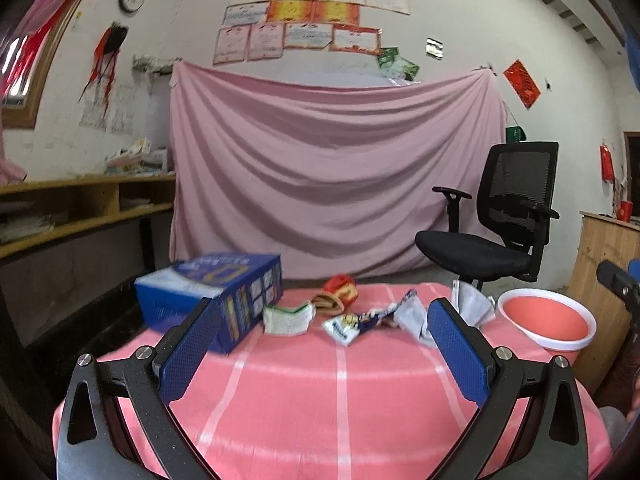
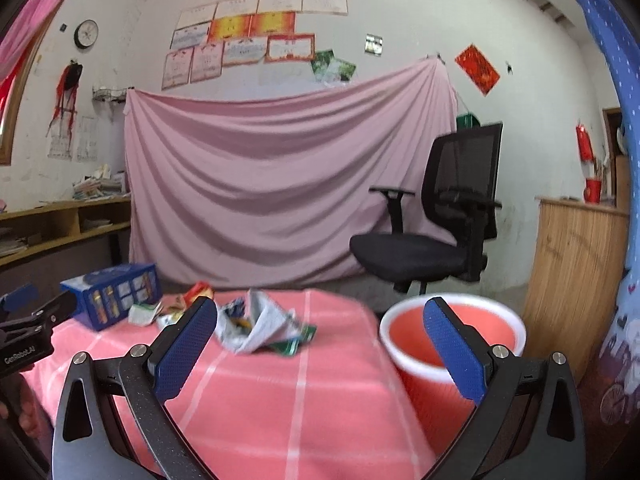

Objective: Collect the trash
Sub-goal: 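Grasp the blue snack wrapper with the left tool while the right tool grasps the grey mask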

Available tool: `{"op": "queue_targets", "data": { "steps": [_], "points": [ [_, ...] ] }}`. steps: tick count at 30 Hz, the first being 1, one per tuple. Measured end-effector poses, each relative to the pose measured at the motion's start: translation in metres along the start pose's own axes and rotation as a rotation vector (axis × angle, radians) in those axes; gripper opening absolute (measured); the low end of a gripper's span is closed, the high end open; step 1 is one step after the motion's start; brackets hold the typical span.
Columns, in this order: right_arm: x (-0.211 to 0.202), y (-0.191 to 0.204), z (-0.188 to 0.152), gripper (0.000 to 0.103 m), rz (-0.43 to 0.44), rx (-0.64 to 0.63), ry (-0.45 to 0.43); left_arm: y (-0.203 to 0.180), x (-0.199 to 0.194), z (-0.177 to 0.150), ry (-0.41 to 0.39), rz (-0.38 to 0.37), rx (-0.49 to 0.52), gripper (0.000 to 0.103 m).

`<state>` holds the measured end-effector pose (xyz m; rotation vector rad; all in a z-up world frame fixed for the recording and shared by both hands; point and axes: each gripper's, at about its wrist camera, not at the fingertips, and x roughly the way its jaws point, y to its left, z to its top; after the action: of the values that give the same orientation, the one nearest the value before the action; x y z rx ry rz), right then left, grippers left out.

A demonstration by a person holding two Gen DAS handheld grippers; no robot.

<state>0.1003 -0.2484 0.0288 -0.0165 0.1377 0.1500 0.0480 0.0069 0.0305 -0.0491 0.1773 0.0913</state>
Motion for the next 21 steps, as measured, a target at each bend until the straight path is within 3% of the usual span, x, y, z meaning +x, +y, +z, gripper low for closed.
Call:
{"op": "queue_targets", "data": {
  "steps": [6,10,13,21],
  "points": [
    [0.023,-0.003,0.016,0.103,0.013,0.024,-0.066,-0.009,0.028,0.011,-0.044,-0.018,0.074,0.102],
    [0.047,-0.001,0.020,0.103,0.030,0.040,-0.043,-0.009,0.054,0.013,-0.024,-0.029,0.102,0.102],
    [0.074,0.005,0.017,0.103,0.060,0.031,0.049,-0.008,0.075,0.011,0.023,-0.048,0.123,0.102],
    [0.129,0.017,-0.003,0.103,0.110,-0.016,0.273,-0.005,0.139,-0.003,0.244,-0.102,0.140,0.101]
  ]
}}
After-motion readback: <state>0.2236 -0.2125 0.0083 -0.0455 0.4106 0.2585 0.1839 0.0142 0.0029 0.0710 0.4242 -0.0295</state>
